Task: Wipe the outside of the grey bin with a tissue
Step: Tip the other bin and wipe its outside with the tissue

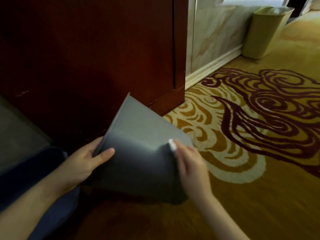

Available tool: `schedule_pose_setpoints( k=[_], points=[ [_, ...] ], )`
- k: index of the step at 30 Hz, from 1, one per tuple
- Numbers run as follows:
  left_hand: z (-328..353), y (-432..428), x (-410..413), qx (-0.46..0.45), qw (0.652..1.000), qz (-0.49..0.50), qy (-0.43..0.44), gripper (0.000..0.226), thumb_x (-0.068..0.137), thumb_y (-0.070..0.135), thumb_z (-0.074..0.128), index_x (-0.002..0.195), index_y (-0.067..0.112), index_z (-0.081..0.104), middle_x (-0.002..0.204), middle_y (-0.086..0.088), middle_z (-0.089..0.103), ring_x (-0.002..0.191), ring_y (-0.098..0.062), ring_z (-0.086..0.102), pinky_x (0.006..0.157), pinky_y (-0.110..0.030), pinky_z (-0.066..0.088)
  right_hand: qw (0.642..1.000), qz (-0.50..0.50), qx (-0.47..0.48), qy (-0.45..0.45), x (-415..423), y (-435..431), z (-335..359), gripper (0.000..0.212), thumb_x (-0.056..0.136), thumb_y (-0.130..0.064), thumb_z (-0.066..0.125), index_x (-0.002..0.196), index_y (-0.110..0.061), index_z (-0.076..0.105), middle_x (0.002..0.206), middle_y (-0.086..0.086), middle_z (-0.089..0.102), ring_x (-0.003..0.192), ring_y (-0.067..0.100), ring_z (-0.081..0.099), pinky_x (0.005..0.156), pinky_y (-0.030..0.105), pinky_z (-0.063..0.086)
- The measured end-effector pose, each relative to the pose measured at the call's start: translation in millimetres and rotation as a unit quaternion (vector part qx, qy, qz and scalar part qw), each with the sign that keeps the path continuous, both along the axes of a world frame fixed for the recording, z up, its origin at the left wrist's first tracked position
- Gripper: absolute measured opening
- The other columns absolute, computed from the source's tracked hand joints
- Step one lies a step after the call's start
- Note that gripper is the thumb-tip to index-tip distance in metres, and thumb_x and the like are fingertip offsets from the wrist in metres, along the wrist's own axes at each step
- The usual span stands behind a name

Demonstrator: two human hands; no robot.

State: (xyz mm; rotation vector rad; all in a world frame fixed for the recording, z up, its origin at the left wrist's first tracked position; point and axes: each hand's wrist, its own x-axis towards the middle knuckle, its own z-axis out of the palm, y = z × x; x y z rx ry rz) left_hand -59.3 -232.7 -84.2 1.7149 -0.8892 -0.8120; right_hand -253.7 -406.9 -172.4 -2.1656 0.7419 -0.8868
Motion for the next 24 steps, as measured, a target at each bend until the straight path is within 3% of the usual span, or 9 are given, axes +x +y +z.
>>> schedule_pose_setpoints(
  k=[4, 8, 10, 12, 14, 16, 19, 21, 24],
  points=[
    [-13.3, 23.2, 22.2, 0.006, 1.000, -0.007, 0.005, 0.056, 0.067, 0.059, 0.070, 0.119, 0.045, 0.056, 0.123, 0.017, 0.064, 0.112, -0.003, 0.060, 0.079, -0.009, 0.049, 1.000, -0.015, 0.007, 0.006, -3.3, 20.2, -43.6, 0.039, 0.094, -0.019, 0.046, 0.132, -0.022, 0.050, 0.136, -0.007, 0.052, 0.132, 0.011, 0.041, 0.109, 0.032, 0.032],
    [-18.0, 34.8, 43.2, 0.068, 0.998, -0.019, 0.003, 0.061, 0.070, 0.054, 0.070, 0.127, 0.040, 0.052, 0.129, 0.014, 0.061, 0.120, -0.007, 0.055, 0.085, -0.011, 0.048, 0.995, -0.064, 0.080, -0.005, -29.4, 17.9, -81.3, 0.040, 0.091, -0.010, 0.052, 0.130, -0.020, 0.053, 0.132, -0.007, 0.055, 0.128, 0.009, 0.045, 0.106, 0.029, 0.036],
    [-13.4, 34.4, 48.9, 0.087, 0.996, -0.024, -0.006, 0.063, 0.066, 0.057, 0.072, 0.124, 0.044, 0.053, 0.128, 0.016, 0.061, 0.118, -0.007, 0.056, 0.084, -0.011, 0.049, 0.967, -0.132, 0.218, -0.011, -41.2, 13.7, -92.9, 0.034, 0.094, -0.014, 0.049, 0.127, -0.018, 0.056, 0.120, -0.002, 0.065, 0.105, 0.010, 0.061, 0.087, 0.025, 0.050],
    [-6.5, 29.4, 50.0, 0.092, 0.995, -0.029, -0.010, 0.064, 0.060, 0.059, 0.075, 0.119, 0.047, 0.056, 0.124, 0.017, 0.064, 0.114, -0.006, 0.059, 0.082, -0.012, 0.050, 0.920, -0.212, 0.329, -0.020, -46.9, 3.5, -95.7, 0.033, 0.096, -0.021, 0.046, 0.126, -0.014, 0.057, 0.110, 0.004, 0.069, 0.083, 0.007, 0.060, 0.064, 0.015, 0.045],
    [1.0, 21.4, 47.4, 0.088, 0.995, -0.037, -0.032, 0.057, 0.059, 0.058, 0.075, 0.113, 0.049, 0.060, 0.117, 0.022, 0.066, 0.108, -0.001, 0.062, 0.077, -0.010, 0.050, 0.922, -0.218, 0.316, -0.048, -43.7, -4.5, -87.0, 0.033, 0.096, -0.024, 0.045, 0.126, -0.017, 0.056, 0.115, 0.001, 0.067, 0.091, 0.003, 0.057, 0.070, 0.014, 0.043],
    [8.6, 11.5, 42.8, 0.070, 0.996, -0.033, -0.052, 0.039, 0.067, 0.044, 0.071, 0.106, 0.048, 0.063, 0.110, 0.027, 0.068, 0.101, 0.003, 0.063, 0.072, -0.007, 0.050, 0.945, -0.162, 0.277, -0.069, -28.4, -1.4, -67.4, 0.030, 0.096, -0.025, 0.046, 0.125, -0.025, 0.054, 0.116, -0.008, 0.063, 0.099, 0.002, 0.058, 0.081, 0.020, 0.047],
    [18.7, 1.4, 39.6, 0.076, 0.996, -0.022, -0.047, 0.035, 0.070, 0.025, 0.063, 0.102, 0.039, 0.065, 0.105, 0.020, 0.072, 0.098, -0.003, 0.066, 0.074, -0.015, 0.055, 0.980, -0.125, 0.153, -0.012, -7.3, 17.9, -56.6, 0.033, 0.095, -0.017, 0.048, 0.127, -0.019, 0.056, 0.123, -0.014, 0.051, 0.121, 0.006, 0.046, 0.104, 0.030, 0.037],
    [29.1, -0.8, 40.4, 0.117, 0.991, -0.034, -0.055, 0.036, 0.069, 0.023, 0.063, 0.103, 0.034, 0.065, 0.104, 0.018, 0.073, 0.099, -0.006, 0.067, 0.080, -0.023, 0.055, 0.984, -0.132, 0.119, -0.003, -10.3, 30.7, -64.6, 0.034, 0.093, -0.010, 0.051, 0.127, -0.016, 0.057, 0.125, -0.012, 0.050, 0.124, 0.006, 0.042, 0.106, 0.028, 0.033],
    [45.5, -6.3, 43.7, 0.175, 0.979, -0.056, -0.093, 0.036, 0.066, 0.030, 0.067, 0.101, 0.041, 0.064, 0.102, 0.019, 0.073, 0.097, 0.001, 0.065, 0.080, -0.018, 0.049, 0.980, -0.110, 0.168, 0.004, -33.2, 49.3, -85.9, 0.037, 0.089, -0.004, 0.057, 0.123, -0.019, 0.061, 0.126, -0.009, 0.058, 0.120, 0.004, 0.051, 0.102, 0.020, 0.037]
  ],
)
